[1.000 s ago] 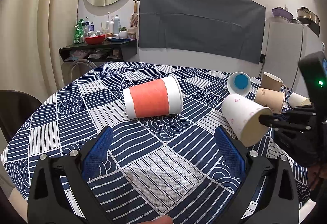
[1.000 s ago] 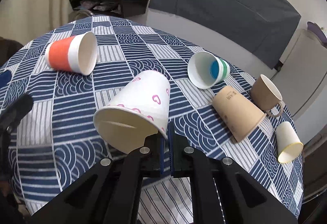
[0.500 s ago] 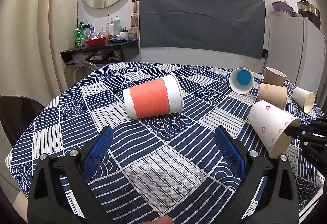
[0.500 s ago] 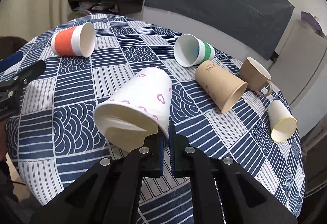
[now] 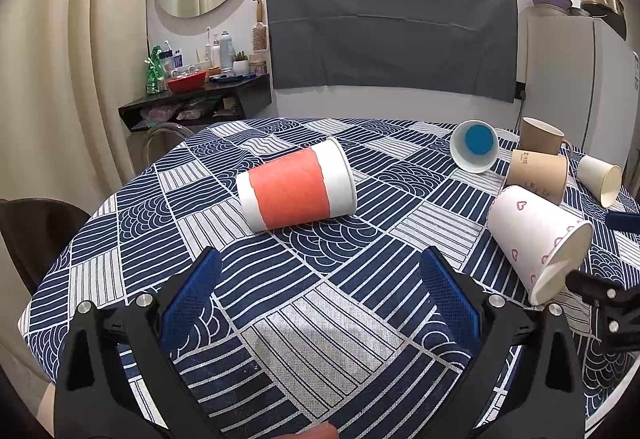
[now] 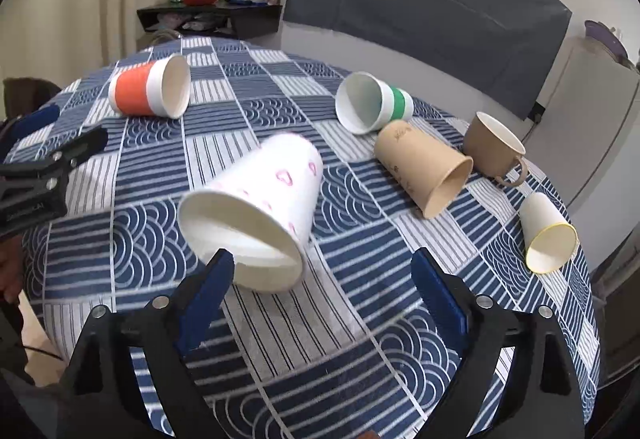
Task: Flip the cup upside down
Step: 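Rotate the held pink-heart cup so its open mouth faces the table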
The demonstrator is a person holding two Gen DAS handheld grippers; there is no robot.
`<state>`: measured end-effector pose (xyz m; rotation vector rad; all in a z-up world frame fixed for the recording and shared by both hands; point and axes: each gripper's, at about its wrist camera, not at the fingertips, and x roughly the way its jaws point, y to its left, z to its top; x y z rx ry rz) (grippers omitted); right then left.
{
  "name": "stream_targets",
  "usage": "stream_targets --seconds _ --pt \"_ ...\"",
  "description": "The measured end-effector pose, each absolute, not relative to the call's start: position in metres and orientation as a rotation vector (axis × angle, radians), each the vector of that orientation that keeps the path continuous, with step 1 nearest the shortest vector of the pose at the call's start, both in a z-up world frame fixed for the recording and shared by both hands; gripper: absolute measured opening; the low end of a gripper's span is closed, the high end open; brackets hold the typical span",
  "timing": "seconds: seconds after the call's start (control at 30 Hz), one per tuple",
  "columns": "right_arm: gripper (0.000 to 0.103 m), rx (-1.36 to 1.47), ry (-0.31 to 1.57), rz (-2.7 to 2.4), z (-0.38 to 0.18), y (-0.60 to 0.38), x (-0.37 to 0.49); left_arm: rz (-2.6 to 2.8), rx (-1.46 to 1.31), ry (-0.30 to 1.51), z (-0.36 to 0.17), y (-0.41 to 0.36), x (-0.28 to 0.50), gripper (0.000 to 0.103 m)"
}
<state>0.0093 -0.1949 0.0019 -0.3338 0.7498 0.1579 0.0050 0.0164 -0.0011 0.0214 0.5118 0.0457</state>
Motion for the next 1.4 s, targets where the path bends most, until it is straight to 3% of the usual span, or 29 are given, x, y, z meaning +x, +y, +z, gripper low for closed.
stream_targets --seconds 0.3,0.6,1.03,1.4 --pt "0.093 -0.202 0.733 0.132 0.008 -0.251 -0.018 0.062 0.039 0.543 -0.003 0.012 0.009 0.097" --pt "0.095 -0.038 0.727 0.027 0.012 -0.303 0.013 0.055 -0.005 0.538 0.004 0.015 0.013 0.097" --pt "0.095 0.06 0.812 0.009 -0.015 -0.336 0.056 -0.026 0.041 0.715 0.042 -0.027 0.057 0.097" --pt "0.095 0.107 0.867 0.0 -0.027 -0.347 0.066 -0.148 0.007 0.908 0.042 -0.074 0.104 0.097"
